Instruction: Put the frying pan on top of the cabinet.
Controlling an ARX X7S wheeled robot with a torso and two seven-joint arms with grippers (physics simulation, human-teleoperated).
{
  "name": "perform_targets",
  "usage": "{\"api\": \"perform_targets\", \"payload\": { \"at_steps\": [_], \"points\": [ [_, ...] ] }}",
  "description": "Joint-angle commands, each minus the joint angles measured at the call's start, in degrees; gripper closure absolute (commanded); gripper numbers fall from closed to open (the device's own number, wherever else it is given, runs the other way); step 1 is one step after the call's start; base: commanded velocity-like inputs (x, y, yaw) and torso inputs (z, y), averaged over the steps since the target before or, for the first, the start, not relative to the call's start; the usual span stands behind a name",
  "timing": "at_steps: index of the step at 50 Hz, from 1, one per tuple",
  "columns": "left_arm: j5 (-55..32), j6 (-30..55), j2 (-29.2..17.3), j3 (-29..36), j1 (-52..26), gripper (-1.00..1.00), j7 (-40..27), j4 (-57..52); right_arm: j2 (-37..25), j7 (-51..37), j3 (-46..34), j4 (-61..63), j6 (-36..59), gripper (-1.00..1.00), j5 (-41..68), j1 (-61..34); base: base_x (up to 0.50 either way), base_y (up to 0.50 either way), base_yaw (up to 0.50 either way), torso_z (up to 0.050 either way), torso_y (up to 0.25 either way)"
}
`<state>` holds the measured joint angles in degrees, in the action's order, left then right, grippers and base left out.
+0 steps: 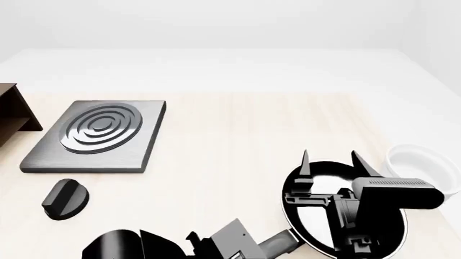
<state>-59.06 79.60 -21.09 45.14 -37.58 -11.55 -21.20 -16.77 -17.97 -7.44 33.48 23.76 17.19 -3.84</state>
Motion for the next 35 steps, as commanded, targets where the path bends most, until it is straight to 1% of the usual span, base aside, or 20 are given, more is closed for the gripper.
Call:
{"api": "perform_targets", "payload": {
  "at_steps": [1, 4, 11, 19, 20, 23, 31, 35],
  "points": [
    [1.37, -0.95, -0.73, -0.66, -1.11, 1.0, -1.32, 0.33, -0.24, -0.22, -0.22, 0.04, -0.12, -1.0, 0.22, 0.02, 0.0, 0.0, 0.0, 0.0, 0.0],
    [1.29, -1.51, -1.16, -1.71, -1.5, 1.0, -1.68, 0.58, -0.32, -0.31, -0.25, 0.12, -0.12, -1.0, 0.26, 0.01, 0.0, 0.0, 0.0, 0.0, 0.0],
    [1.44, -3.74, -4.07, -5.22, -2.63, 1.0, -1.65, 1.41, -0.48, -0.3, -0.13, 0.28, -0.38, -1.0, 0.58, 0.08, 0.0, 0.0, 0.0, 0.0, 0.001],
    [-0.39, -6.82, -8.02, -11.3, -1.66, 1.0, -1.22, 2.39, -0.67, -0.8, -0.28, 0.61, -0.22, -1.0, 0.43, 0.14, 0.0, 0.0, 0.0, 0.0, 0.001],
    [-0.43, -7.04, -8.21, -11.58, -1.63, 1.0, -1.23, 2.37, -0.69, -0.82, -0.28, 0.65, -0.23, -1.0, 0.46, 0.15, 0.0, 0.0, 0.0, 0.0, 0.0],
    [-1.68, -7.37, -8.98, -15.11, -2.58, 1.0, -2.1, 4.32, -0.75, -0.94, -0.31, 0.84, -0.17, -1.0, 0.53, 0.21, 0.0, 0.0, 0.0, 0.0, 0.003],
    [-1.87, -8.49, -10.2, -19.25, -5.44, 1.0, -2.96, 7.99, -0.89, -1.11, -0.44, 0.79, -0.19, -1.0, 0.68, 0.19, 0.0, 0.0, 0.0, 0.0, 0.001],
    [-1.58, -8.89, -10.22, -20.2, -6.71, 1.0, -3.42, 9.44, -0.97, -1.19, -0.5, 0.84, -0.3, -1.0, 0.72, 0.23, 0.0, 0.0, 0.0, 0.0, 0.002]
  ]
}}
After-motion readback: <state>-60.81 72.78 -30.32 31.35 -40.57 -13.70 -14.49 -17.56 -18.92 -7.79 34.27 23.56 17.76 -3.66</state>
